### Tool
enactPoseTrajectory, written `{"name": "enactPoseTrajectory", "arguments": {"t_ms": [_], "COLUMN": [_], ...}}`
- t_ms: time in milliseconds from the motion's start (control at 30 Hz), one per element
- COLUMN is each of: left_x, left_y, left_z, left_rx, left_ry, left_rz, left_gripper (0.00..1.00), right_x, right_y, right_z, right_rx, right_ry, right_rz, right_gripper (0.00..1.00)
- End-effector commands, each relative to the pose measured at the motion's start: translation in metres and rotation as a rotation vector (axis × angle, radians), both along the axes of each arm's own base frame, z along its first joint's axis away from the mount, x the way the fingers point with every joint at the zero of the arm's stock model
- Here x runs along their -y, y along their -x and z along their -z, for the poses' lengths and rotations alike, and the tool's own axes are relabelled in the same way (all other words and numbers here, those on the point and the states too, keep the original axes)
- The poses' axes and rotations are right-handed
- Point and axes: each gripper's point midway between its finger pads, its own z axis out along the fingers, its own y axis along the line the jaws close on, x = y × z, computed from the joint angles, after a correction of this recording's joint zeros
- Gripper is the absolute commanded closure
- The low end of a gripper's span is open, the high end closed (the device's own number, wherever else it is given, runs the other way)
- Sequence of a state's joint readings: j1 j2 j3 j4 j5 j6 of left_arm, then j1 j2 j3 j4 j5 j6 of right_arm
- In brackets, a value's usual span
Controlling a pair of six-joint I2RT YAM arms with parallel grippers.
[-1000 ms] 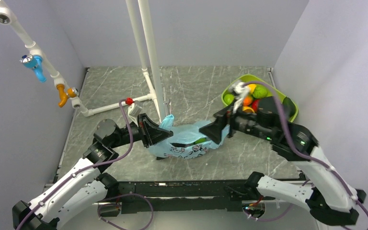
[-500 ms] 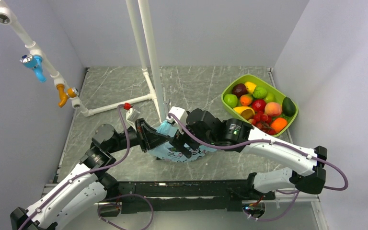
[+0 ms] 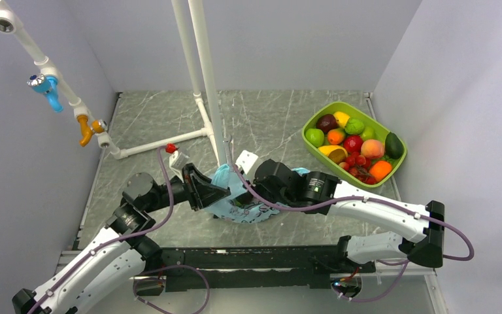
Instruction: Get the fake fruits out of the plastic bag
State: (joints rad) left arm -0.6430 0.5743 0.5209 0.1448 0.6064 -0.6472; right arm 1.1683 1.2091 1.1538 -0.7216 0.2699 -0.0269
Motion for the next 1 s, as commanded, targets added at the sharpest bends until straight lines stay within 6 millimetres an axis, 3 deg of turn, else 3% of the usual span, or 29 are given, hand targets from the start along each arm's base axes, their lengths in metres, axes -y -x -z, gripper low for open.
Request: {"name": "enactPoseTrajectory", "arguments": {"t_ms": [0, 67, 100, 233, 333, 467, 600, 700, 800, 967], "left_x": [-0.008, -0.017, -0.023, -0.045, -0.053, -0.044, -0.030, -0.017, -0.005, 0.012], "left_y": [0.006, 0.004, 0.004, 0.010, 0.022, 0.038, 0.033, 0.030, 0.032, 0.030], "left_z": [-0.016, -0.016, -0.013, -0.021, -0.019, -0.009, 0.012, 0.021, 0.011, -0.014], "left_rx": [0.021, -0.019, -0.050, -0.085, -0.139, -0.222, -0.358, -0.385, -0.336, -0.197], "left_ry": [0.007, -0.030, -0.063, -0.120, -0.149, -0.131, -0.110, -0.136, -0.192, -0.303], "left_rz": [-0.020, -0.083, -0.110, -0.201, -0.196, -0.105, -0.093, -0.147, -0.188, -0.177], "left_gripper": [0.54, 0.25, 0.17, 0.08, 0.07, 0.06, 0.13, 0.12, 0.10, 0.10], "right_x": [-0.005, -0.006, -0.007, -0.004, 0.001, 0.016, 0.030, 0.039, 0.042, 0.023], "right_y": [-0.032, -0.036, -0.038, -0.046, -0.050, -0.060, -0.065, -0.070, -0.076, -0.081], "right_z": [-0.032, -0.038, -0.041, -0.060, -0.076, -0.091, -0.108, -0.123, -0.137, -0.162], "right_rx": [0.138, 0.137, 0.135, 0.113, 0.073, 0.018, 0.006, 0.022, 0.056, 0.128], "right_ry": [-0.156, -0.201, -0.229, -0.361, -0.449, -0.551, -0.655, -0.735, -0.764, -0.754], "right_rz": [0.193, 0.243, 0.276, 0.420, 0.510, 0.670, 0.761, 0.803, 0.794, 0.598], "right_gripper": [0.78, 0.95, 1.00, 1.00, 1.00, 1.00, 1.00, 1.00, 1.00, 1.00]}}
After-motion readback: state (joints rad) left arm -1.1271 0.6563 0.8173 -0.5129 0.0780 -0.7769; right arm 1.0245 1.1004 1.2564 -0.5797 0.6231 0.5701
